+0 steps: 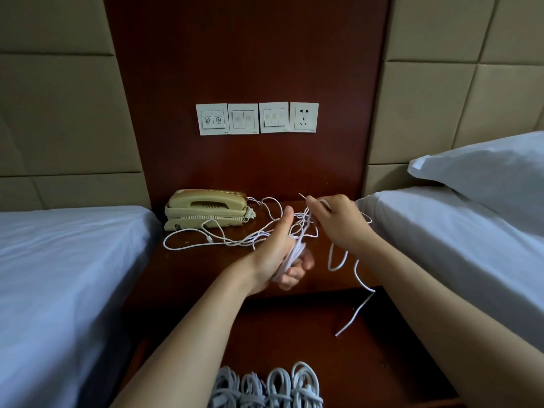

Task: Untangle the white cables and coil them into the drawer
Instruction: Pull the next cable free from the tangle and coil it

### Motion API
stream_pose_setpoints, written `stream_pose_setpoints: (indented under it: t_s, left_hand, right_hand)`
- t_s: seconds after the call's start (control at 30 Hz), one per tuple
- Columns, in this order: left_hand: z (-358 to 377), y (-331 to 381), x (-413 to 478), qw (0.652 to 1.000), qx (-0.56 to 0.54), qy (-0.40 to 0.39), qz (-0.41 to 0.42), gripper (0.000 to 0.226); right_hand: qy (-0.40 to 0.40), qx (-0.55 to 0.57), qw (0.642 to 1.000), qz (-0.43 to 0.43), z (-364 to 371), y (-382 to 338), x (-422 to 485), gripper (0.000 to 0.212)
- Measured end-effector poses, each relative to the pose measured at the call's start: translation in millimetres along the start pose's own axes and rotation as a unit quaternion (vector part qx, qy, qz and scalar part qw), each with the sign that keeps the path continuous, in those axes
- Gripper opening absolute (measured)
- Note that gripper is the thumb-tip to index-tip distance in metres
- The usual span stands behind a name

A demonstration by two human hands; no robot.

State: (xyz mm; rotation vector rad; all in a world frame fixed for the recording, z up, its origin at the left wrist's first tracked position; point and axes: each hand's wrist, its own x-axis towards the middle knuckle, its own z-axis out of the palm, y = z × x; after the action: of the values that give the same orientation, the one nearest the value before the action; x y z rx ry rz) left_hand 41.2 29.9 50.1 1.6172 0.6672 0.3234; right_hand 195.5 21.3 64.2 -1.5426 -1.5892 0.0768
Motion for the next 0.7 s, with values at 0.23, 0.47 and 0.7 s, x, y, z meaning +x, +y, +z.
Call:
stream_pose_setpoints:
  t_s: [0.23, 0.47, 0.7]
  left_hand:
    - [-8.9, 1.1, -4.1, 0.984, -0.16, -0.006, 0.074, 0.082]
    - [-21.9, 5.3, -8.9, 0.94, -0.303, 0.069, 0.138, 0.075]
    - [-30.0, 4.4, -6.0, 0.908, -0.358, 0.165, 0.144, 0.073]
  right_hand:
    - [-0.104, 0.088, 0.986, 0.092, 35.1, 12.4, -11.4, 0.051]
    - [-0.233, 0.024, 0.972, 0.032, 46.7, 6.8, -32.6, 0.043]
    - [-0.326, -0.092, 0.937, -0.09, 36.4, -30.9, -48.0, 0.032]
